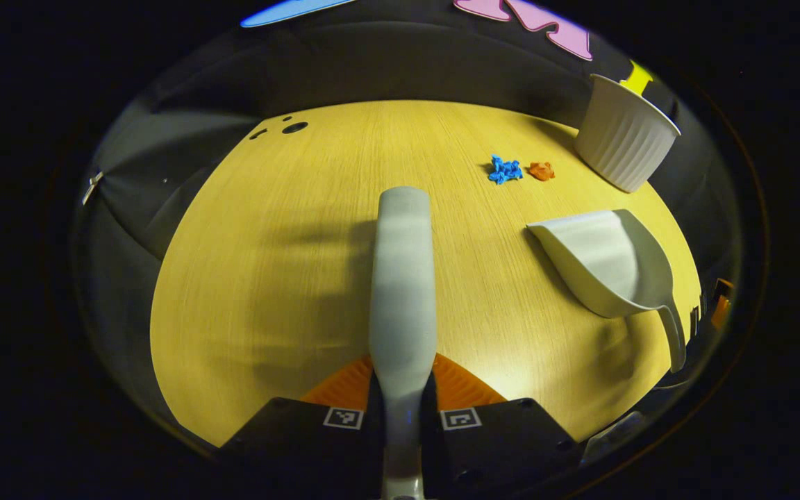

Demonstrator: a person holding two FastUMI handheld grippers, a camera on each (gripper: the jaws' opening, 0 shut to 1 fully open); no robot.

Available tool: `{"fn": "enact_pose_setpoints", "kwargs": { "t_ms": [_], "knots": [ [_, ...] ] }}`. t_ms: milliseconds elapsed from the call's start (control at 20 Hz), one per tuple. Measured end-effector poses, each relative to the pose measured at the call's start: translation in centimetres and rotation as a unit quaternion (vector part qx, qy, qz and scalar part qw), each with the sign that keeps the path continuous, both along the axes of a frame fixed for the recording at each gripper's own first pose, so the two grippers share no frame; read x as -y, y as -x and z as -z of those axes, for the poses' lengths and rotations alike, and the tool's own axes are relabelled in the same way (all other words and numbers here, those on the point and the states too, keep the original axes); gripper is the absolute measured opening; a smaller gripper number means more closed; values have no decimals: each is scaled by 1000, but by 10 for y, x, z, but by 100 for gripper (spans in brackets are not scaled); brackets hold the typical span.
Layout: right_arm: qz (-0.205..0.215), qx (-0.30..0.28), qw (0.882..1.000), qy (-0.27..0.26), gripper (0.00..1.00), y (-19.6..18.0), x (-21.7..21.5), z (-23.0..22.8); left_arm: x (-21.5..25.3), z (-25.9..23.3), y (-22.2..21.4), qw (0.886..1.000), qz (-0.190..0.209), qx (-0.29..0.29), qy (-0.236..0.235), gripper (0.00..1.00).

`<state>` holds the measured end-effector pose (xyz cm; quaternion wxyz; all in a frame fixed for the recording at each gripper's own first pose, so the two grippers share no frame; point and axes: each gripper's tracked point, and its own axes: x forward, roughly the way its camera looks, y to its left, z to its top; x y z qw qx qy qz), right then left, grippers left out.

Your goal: Pick up the small broom and dustpan from the desktop, sweep the trash into the dustpan with the broom, and then empty the trash into the garbage bin.

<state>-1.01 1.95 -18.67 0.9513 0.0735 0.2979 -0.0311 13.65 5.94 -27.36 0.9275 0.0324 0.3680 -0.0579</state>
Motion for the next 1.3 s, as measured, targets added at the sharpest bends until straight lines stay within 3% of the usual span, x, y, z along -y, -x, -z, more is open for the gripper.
{"fn": "enact_pose_setpoints", "kwargs": {
  "t_ms": [200, 500, 1150, 1250, 1300],
  "knots": [
    [-5, -31, 999, -5, 100, 0, -4, 22, -1, -26, 19, 999, -7, 32, 29, 26],
    [-10, -105, 994, 12, 100, -14, -5, 71, -13, -48, 56, 998, -23, 54, 33, 26],
    [-22, -164, 985, 56, 100, -50, -4, 120, -57, -37, 101, 992, -119, 34, 39, 26],
    [-14, -163, 985, 51, 89, -53, 2, 116, -53, -36, 100, 991, -122, 29, 36, 26],
    [-5, -164, 985, 45, 77, -58, 5, 116, -50, -36, 99, 992, -121, 27, 34, 26]
  ]
}}
